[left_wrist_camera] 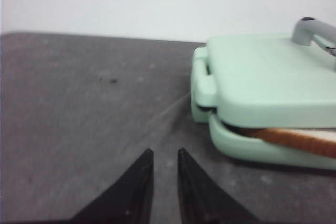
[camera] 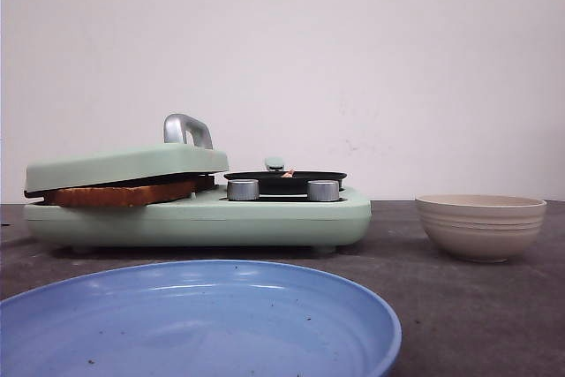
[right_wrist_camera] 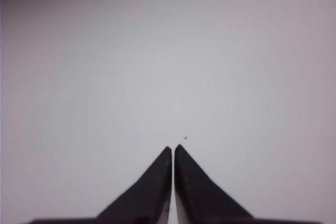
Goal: Make breakfast with bread and shrimp
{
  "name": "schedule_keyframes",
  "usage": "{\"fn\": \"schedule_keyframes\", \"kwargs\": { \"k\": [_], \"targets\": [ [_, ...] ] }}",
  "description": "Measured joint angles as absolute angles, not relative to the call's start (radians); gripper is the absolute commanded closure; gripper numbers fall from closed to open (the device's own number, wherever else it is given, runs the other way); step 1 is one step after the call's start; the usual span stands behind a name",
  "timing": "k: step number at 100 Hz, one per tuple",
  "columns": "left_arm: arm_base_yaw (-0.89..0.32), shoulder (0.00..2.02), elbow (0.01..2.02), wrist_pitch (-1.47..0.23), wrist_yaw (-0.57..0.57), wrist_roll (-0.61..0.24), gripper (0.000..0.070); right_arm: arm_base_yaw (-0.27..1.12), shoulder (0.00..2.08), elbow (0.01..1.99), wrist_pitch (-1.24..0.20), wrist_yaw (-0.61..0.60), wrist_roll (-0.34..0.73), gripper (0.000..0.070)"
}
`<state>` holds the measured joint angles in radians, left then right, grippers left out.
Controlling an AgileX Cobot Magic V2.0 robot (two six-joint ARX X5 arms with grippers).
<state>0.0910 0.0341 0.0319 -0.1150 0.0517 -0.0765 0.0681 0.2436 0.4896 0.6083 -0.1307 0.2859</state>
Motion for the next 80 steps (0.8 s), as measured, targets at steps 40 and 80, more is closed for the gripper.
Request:
{"fn": "schedule_keyframes", "kwargs": {
  "k": [40,80],
  "targets": [
    [0.075,0.004,0.032,-0.185,-0.027,-0.069,0.0700,0.068,0.244,0.490,0.610,-0.131,0.286,0.0700],
    [0.052,0.004,0.032,-0.185,-0.027,-0.069,0.0700,0.068,0.244,0.490,0.610,-0.131,0.286,0.0700]
  ]
}}
